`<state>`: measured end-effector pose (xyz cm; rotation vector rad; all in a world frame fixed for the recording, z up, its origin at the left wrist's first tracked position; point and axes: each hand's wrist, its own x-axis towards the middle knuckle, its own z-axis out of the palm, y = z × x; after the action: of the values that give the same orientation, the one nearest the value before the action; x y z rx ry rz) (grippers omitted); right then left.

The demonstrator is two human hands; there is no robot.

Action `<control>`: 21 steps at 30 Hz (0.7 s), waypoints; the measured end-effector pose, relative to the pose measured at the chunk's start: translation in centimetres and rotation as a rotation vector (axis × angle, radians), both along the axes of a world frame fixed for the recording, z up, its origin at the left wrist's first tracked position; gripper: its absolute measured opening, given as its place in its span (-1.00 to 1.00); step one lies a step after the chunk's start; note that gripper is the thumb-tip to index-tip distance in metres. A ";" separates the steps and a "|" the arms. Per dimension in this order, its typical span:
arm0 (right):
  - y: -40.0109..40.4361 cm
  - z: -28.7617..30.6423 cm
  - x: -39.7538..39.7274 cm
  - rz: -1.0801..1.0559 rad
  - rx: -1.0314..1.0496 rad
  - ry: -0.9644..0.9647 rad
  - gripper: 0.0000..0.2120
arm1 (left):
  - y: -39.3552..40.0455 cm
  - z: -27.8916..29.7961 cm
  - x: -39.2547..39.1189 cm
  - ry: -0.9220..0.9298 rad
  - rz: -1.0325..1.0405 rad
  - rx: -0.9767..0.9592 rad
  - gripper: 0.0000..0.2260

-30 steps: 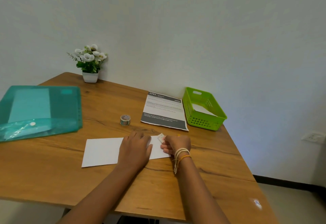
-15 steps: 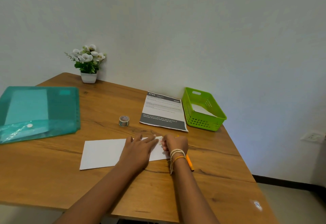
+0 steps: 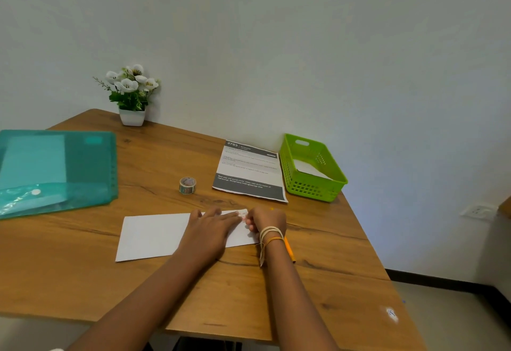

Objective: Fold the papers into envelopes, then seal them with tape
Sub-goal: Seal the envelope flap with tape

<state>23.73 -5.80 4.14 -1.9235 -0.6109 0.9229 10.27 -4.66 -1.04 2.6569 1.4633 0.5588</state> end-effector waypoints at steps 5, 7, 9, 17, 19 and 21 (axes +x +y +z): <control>0.1 -0.3 0.3 0.079 -0.089 -0.042 -0.83 | 0.0 0.0 -0.1 -0.053 0.006 -0.024 -0.58; 0.3 -0.3 0.5 0.109 -0.108 -0.063 -0.81 | 0.0 0.0 -0.1 -0.054 0.007 -0.020 -0.59; 0.3 -0.5 0.6 0.128 -0.112 -0.068 -0.79 | 0.0 0.0 -0.1 -0.060 0.008 -0.019 -0.59; 0.3 -1.9 0.8 0.072 -0.006 -0.201 -0.69 | 0.4 -0.2 0.0 -0.056 -0.005 -0.042 -0.61; 0.6 -2.0 0.9 0.076 0.009 -0.181 -0.68 | 0.4 -0.3 0.0 -0.059 -0.009 -0.049 -0.61; 0.9 -1.9 1.1 0.074 0.018 -0.174 -0.73 | 0.5 -0.4 -0.1 -0.063 -0.011 -0.055 -0.61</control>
<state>24.79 -4.86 2.22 -1.9904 -0.7942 0.7977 10.18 -4.21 -1.42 2.5793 1.4253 0.5863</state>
